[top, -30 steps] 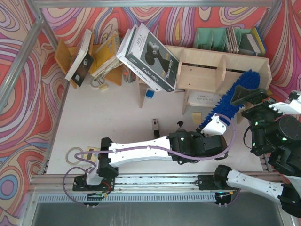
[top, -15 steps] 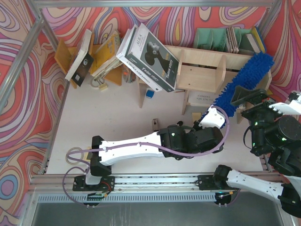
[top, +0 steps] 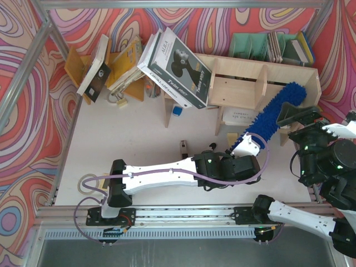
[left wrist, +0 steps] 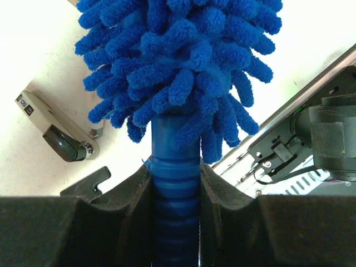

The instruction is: Dust the bookshelf with a duster

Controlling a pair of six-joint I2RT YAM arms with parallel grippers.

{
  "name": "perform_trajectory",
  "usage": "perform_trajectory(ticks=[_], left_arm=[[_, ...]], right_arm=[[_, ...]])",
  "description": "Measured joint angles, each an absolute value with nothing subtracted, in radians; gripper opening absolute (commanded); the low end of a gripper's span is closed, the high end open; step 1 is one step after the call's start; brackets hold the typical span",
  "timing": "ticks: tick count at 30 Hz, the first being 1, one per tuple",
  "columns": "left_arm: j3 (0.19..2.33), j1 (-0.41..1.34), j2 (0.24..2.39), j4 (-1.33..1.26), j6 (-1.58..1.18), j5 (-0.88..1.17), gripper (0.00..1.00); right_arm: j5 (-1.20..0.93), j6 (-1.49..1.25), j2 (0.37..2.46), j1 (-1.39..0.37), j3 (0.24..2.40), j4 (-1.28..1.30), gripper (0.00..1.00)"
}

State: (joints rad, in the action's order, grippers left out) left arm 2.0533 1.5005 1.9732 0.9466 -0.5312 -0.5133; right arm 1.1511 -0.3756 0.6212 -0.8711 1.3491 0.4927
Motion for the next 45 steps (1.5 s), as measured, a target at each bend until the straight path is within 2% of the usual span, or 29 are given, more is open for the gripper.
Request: perform_trajectory(ticks=[13, 21, 33, 45], left_arm=[[2.042, 1.501, 1.934, 0.894, -0.519, -0.495, 0.0], [2.042, 1.494, 1.852, 0.887, -0.504, -0.536, 0.0], [2.012, 1.478, 1.847, 0.899, -0.558, -0.576, 0.0], [1.939, 1.478, 1.847, 0.894, -0.558, -0.492, 0.0]], right_arm=[[1.156, -0.385, 0.621, -0.871, 1.347, 0.493, 0.96], [1.155, -0.406, 0.619, -0.871, 1.337, 0.501, 0.96], [1.156, -0.42, 0.614, -0.871, 1.326, 0.516, 0.96], [1.164, -0.42, 0.61, -0.871, 1.324, 0.516, 0.97]])
